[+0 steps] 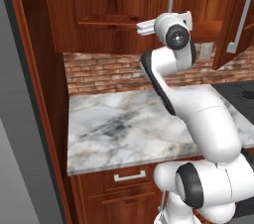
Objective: Open the cabinet and move the ladle to the pot. Then close the cabinet.
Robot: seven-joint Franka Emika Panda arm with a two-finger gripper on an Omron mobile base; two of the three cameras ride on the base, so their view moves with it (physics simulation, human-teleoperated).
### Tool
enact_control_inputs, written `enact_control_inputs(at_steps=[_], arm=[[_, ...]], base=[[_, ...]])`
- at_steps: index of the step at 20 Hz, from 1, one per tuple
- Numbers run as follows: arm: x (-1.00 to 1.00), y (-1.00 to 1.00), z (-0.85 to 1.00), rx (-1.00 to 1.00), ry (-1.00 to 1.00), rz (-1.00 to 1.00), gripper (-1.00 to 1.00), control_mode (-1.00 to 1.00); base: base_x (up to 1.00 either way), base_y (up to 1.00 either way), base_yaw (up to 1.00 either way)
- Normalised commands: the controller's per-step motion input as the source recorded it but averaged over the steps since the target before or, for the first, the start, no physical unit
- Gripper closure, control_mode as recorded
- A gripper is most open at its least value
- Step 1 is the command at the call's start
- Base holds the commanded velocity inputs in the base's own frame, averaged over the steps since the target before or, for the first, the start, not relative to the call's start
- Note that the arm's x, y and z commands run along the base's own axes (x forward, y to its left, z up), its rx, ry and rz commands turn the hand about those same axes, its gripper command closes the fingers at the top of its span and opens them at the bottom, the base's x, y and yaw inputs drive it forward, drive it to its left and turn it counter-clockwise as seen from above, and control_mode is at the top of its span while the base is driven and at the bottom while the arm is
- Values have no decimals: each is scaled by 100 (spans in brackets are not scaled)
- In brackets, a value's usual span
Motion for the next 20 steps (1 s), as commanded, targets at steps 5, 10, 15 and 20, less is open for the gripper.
enact_control_inputs(at_steps=[5,10,15,20], arm=[[-31,67,12,-2,3,-11,100,-100],[-76,64,3,-5,0,0,100,-100],[-73,68,0,-5,0,0,100,-100],[-62,68,1,-5,0,0,100,-100]], base=[[0,0,0],[0,0,0],[0,0,0],[0,0,0]])
